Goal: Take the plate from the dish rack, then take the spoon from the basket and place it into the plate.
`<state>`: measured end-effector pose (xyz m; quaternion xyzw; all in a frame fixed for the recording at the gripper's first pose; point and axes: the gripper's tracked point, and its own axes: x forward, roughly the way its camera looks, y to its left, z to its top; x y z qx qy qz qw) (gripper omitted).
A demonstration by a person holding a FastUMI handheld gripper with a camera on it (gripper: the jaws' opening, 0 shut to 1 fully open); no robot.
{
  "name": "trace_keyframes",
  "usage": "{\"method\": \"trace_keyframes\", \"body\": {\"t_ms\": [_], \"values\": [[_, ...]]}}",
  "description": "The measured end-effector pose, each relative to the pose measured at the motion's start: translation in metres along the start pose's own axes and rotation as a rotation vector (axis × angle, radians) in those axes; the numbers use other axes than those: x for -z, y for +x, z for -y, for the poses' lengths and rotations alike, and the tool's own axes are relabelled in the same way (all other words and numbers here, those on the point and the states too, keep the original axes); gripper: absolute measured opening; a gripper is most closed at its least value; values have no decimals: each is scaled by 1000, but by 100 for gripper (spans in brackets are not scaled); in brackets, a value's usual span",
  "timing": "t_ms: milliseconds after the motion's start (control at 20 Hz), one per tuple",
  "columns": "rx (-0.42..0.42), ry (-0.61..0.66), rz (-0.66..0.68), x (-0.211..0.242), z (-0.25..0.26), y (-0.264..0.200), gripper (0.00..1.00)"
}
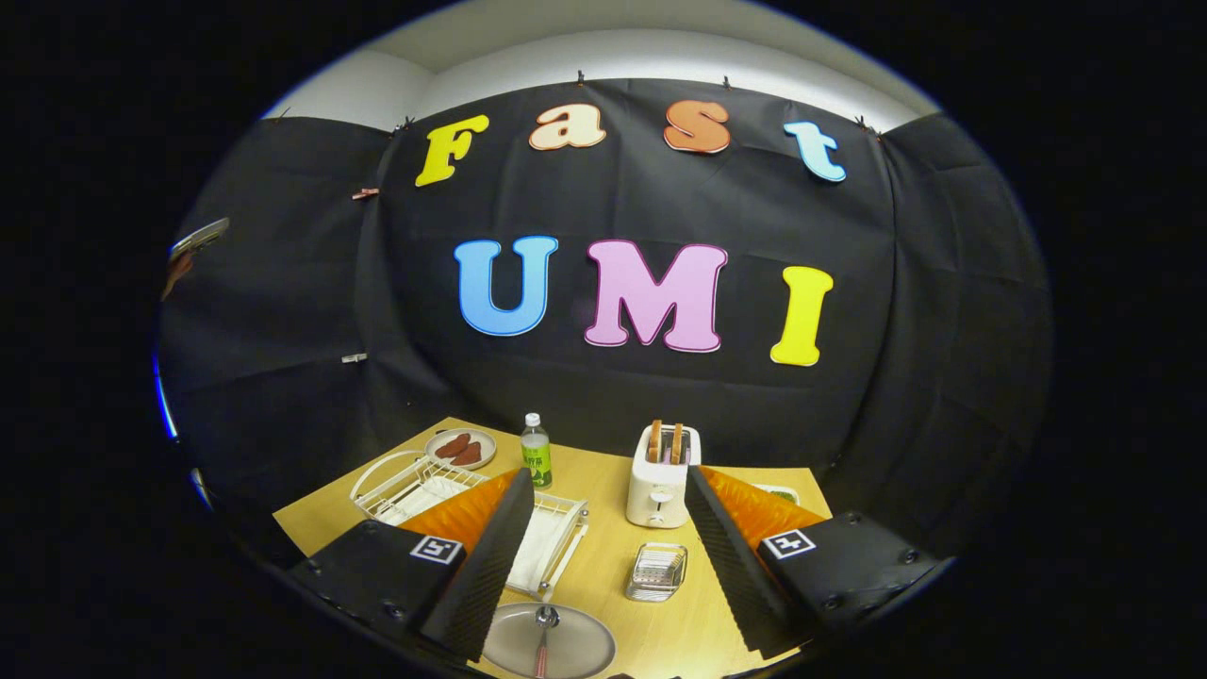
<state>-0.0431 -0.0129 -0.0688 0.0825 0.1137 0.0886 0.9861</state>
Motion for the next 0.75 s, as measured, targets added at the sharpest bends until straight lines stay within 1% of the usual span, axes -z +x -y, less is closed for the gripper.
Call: {"method": "trace_keyframes", "body": {"t_ms": [200, 300, 750], "values": [[9, -47, 28, -11, 1, -4, 99], [0, -47, 32, -11, -5, -5, 98], [-12, -46, 13, -5, -13, -3, 98]]}}
